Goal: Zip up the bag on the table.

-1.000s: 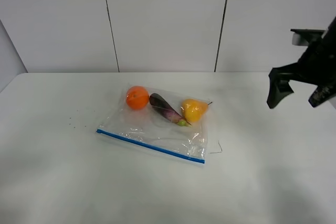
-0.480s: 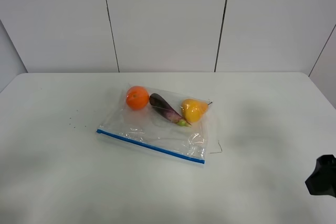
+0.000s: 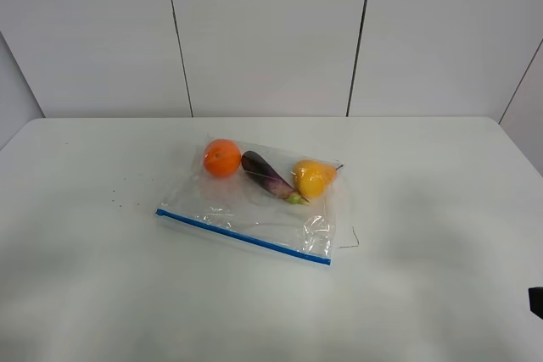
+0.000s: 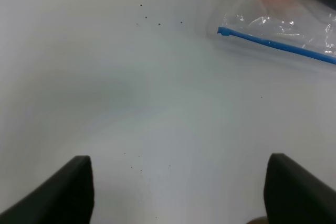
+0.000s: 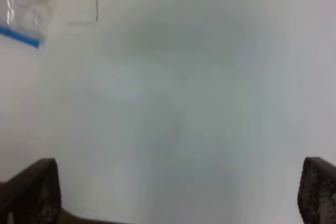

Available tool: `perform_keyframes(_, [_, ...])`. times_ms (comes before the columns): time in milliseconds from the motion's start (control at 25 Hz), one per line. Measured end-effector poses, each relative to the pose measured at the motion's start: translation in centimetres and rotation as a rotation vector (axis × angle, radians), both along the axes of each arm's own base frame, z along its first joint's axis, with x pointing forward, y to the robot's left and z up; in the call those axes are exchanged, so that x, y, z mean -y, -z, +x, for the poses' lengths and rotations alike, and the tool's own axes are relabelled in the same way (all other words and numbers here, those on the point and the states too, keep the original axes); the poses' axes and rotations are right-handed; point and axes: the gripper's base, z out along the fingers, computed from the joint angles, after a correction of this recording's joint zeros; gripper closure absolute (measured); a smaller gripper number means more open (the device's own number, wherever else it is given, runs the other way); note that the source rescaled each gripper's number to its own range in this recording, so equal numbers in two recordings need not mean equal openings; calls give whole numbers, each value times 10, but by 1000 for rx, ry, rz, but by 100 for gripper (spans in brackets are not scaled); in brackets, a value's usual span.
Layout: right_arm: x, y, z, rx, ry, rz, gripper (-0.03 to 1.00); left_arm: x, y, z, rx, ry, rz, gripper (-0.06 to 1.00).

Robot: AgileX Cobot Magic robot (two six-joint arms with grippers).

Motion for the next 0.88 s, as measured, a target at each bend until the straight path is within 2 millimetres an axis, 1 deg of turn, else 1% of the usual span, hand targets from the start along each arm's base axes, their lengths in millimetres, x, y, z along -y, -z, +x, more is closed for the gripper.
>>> perform_keyframes(240, [1, -1, -3, 21, 9, 4, -3, 0, 0, 0, 0, 1, 1, 4])
perform_keyframes(400, [3, -1, -5, 36, 75, 5, -3, 0, 0, 0, 0, 1, 1, 4])
perform_keyframes(520, [4, -3, -11, 74, 103, 6, -3, 0, 0, 0, 0, 1, 1, 4])
perform_keyframes(880, [4, -5, -26, 178, 103, 12, -3, 0, 0, 0, 0, 1, 1, 4])
